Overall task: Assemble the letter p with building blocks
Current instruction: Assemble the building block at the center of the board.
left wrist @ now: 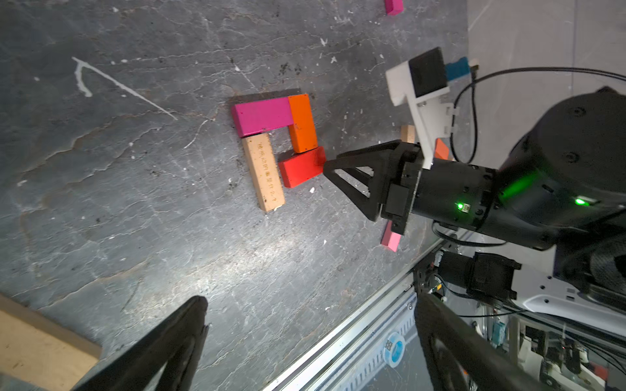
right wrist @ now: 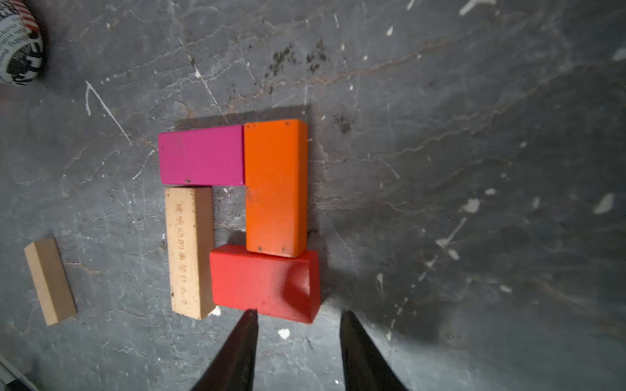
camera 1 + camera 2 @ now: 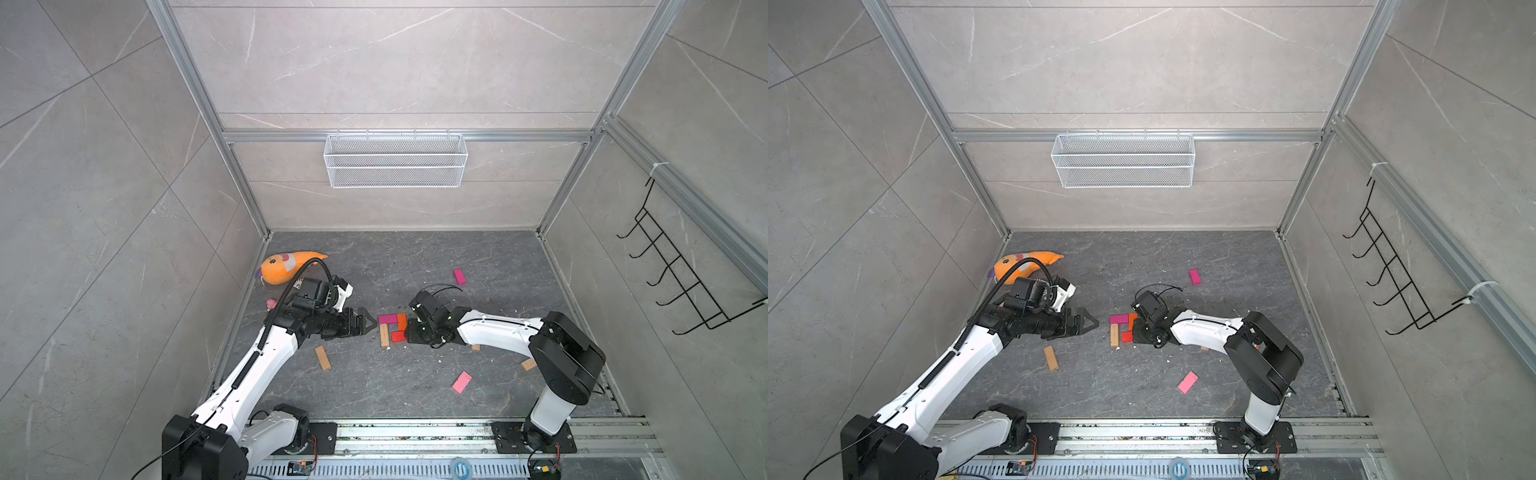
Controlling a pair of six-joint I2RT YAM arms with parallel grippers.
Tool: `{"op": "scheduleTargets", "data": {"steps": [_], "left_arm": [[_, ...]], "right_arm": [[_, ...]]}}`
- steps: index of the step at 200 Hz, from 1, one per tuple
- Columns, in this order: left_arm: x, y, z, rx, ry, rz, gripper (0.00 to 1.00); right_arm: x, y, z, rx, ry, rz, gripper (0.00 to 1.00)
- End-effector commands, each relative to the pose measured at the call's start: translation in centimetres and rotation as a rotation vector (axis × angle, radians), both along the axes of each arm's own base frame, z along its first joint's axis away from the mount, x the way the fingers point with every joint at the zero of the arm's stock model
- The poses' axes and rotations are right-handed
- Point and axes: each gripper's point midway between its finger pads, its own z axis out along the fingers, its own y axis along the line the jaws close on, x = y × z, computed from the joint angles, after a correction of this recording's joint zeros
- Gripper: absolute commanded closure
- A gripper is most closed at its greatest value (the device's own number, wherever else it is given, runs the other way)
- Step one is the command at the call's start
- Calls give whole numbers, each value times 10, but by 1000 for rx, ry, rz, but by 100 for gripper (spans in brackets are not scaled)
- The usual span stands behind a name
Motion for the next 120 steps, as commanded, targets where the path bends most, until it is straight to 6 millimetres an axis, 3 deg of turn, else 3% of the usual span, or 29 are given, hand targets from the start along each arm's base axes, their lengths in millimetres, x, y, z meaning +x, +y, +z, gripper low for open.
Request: {"op": "scheduleTargets", "data": {"steps": [1, 21, 120], "left_arm": [[-4, -14, 23, -111, -79, -80, 2], [-8, -20, 29, -161, -93, -104, 1], [-6, -18, 19, -137, -52, -94, 1]], "right_arm": [[0, 2, -3, 25, 1, 23, 57], [1, 3, -6, 37, 9, 31, 57], [0, 3, -16, 44, 31, 35, 60]]}}
